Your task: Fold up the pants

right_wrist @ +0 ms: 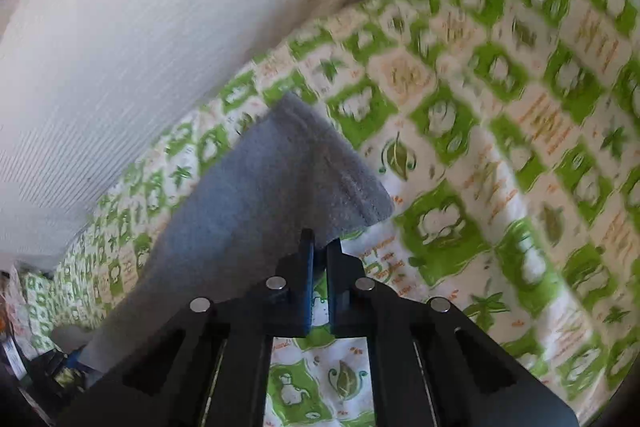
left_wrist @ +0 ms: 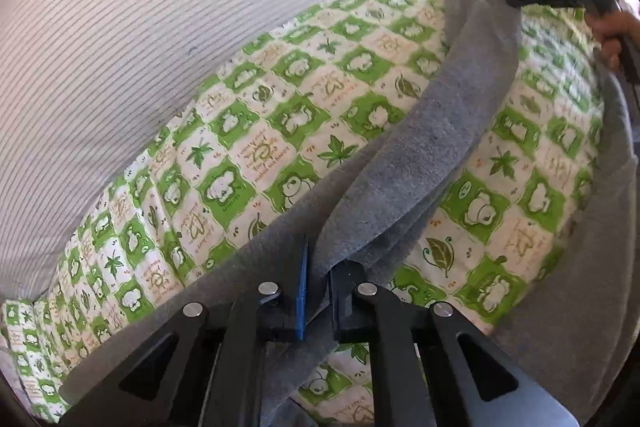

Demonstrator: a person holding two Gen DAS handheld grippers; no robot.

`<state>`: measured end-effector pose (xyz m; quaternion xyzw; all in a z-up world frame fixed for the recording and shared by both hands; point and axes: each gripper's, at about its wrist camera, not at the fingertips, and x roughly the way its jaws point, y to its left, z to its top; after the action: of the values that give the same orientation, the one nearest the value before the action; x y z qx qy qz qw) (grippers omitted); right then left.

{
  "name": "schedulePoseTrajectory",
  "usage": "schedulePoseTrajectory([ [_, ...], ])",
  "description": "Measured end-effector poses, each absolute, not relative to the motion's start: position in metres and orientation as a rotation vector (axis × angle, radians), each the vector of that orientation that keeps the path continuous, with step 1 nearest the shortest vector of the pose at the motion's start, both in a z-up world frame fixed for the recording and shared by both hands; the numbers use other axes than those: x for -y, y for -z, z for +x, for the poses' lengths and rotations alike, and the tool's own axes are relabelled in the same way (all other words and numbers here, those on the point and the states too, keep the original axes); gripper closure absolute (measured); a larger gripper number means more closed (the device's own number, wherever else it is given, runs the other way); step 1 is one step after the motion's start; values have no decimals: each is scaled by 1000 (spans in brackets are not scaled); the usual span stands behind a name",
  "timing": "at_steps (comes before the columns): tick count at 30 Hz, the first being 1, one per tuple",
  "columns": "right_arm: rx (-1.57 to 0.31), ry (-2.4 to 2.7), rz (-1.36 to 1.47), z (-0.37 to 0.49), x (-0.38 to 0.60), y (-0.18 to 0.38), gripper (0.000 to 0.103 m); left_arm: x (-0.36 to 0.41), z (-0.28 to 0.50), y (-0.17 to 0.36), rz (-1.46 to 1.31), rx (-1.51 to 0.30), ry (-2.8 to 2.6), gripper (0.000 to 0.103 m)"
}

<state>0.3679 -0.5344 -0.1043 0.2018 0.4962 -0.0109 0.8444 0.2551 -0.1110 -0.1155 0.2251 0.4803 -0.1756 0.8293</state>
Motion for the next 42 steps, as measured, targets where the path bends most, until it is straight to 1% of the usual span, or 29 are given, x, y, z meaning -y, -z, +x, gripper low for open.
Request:
schedulePoseTrajectory([
  [8, -935, -9, 464, 325, 559, 56, 98, 114, 214, 76, 470, -936, 409, 98],
  [13, -925, -25, 473, 285, 566, 33, 98, 114, 171, 54, 435, -904, 437, 99],
  [18, -938, -15, 444, 230, 578, 22, 98, 126, 122, 47, 423, -898, 475, 99],
  [21, -952, 0, 448, 203, 586, 23, 98, 136, 97, 47, 421, -897, 494, 99],
  [28, -958, 49, 480, 161, 605, 34, 98, 151, 64, 51, 402, -904, 509, 99],
  [35, -999, 96, 469, 139, 611, 58, 98, 155, 44, 74, 361, -967, 525, 99],
  [38, -1062, 137, 452, 139, 609, 81, 98, 159, 42, 94, 367, -1006, 529, 98],
  [40, -1084, 162, 461, 138, 608, 90, 97, 155, 44, 103, 342, -1034, 537, 96],
  [42, -1100, 195, 464, 135, 605, 91, 87, 150, 45, 103, 309, -1046, 540, 92],
])
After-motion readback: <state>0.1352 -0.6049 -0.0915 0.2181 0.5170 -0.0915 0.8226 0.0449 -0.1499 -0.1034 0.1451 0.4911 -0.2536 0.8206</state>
